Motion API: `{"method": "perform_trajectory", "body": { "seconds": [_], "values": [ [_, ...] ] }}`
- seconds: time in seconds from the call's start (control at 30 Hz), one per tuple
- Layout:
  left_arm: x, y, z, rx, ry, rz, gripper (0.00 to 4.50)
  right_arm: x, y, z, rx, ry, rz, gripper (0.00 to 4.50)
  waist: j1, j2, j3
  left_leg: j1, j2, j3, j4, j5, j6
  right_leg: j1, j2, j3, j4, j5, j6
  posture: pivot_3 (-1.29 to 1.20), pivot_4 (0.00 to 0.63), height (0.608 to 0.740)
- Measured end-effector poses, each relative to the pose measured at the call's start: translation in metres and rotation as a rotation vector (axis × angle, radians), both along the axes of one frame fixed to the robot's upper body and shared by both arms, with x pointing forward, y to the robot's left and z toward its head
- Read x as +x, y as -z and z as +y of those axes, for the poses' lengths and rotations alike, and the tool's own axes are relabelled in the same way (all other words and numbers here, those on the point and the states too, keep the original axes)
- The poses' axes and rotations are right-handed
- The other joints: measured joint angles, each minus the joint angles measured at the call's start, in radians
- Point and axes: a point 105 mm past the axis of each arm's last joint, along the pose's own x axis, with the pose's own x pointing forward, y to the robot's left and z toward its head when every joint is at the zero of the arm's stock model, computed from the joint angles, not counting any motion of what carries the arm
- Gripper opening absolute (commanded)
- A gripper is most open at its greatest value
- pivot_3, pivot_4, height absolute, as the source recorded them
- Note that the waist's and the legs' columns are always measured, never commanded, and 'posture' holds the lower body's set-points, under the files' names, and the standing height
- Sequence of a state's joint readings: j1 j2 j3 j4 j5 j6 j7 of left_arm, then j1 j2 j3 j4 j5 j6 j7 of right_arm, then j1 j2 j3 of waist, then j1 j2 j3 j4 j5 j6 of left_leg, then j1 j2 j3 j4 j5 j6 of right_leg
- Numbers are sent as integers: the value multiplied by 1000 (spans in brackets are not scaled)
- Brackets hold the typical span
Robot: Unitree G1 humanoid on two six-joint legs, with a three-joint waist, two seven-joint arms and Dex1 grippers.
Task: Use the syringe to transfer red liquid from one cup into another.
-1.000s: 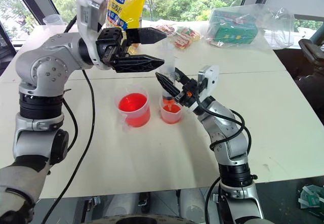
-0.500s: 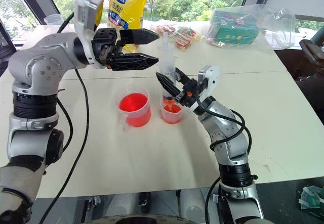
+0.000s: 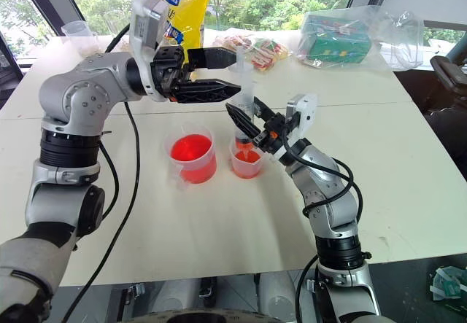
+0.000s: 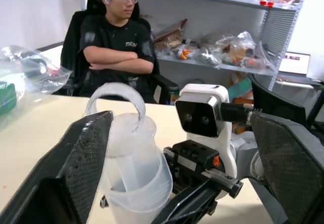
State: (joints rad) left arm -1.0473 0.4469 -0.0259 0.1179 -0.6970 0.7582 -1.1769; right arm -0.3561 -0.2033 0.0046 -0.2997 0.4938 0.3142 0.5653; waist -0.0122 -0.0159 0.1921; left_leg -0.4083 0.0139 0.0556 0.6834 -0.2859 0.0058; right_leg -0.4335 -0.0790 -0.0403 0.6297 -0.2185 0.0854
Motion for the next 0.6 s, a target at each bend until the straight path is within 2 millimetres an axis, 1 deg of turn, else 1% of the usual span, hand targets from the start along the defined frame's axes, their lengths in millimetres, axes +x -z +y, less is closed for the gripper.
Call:
{"method": "perform_trajectory", "body": {
  "seconds": [0.07, 0.17, 0.2, 0.23, 0.6],
  "values": [
    [0, 0, -1, -2, 3, -1, 2141, 0, 0, 0, -1, 0, 0, 1466, 0, 0, 0, 0, 0, 0, 0, 0, 0, 0, 0, 0, 0, 0, 0, 0, 150, 740],
    [4, 1, 1, 4, -17, 4, 767, -2, 1, 2, -8, -16, -5, 1466, -1, 0, 0, 0, 0, 0, 0, 0, 0, 0, 0, 0, 0, 0, 0, 0, 150, 740],
    [5, 2, 1, 4, -24, 8, 185, -3, 1, 3, -9, -22, -7, 1466, -1, 0, 0, 0, 0, 0, 0, 0, 0, 0, 0, 0, 0, 0, 0, 0, 150, 740],
    [6, 2, 2, 8, -31, 5, 35, -3, 2, 5, -12, -28, -8, 1466, -1, 0, 0, 0, 0, 0, 0, 0, 0, 0, 0, 0, 0, 0, 0, 0, 150, 740],
    [7, 7, 0, 47, -39, -45, 35, -3, 2, 3, -21, -21, -8, 1466, 0, 0, 0, 0, 0, 0, 0, 0, 0, 0, 0, 0, 0, 0, 0, 0, 150, 740]
  ]
}}
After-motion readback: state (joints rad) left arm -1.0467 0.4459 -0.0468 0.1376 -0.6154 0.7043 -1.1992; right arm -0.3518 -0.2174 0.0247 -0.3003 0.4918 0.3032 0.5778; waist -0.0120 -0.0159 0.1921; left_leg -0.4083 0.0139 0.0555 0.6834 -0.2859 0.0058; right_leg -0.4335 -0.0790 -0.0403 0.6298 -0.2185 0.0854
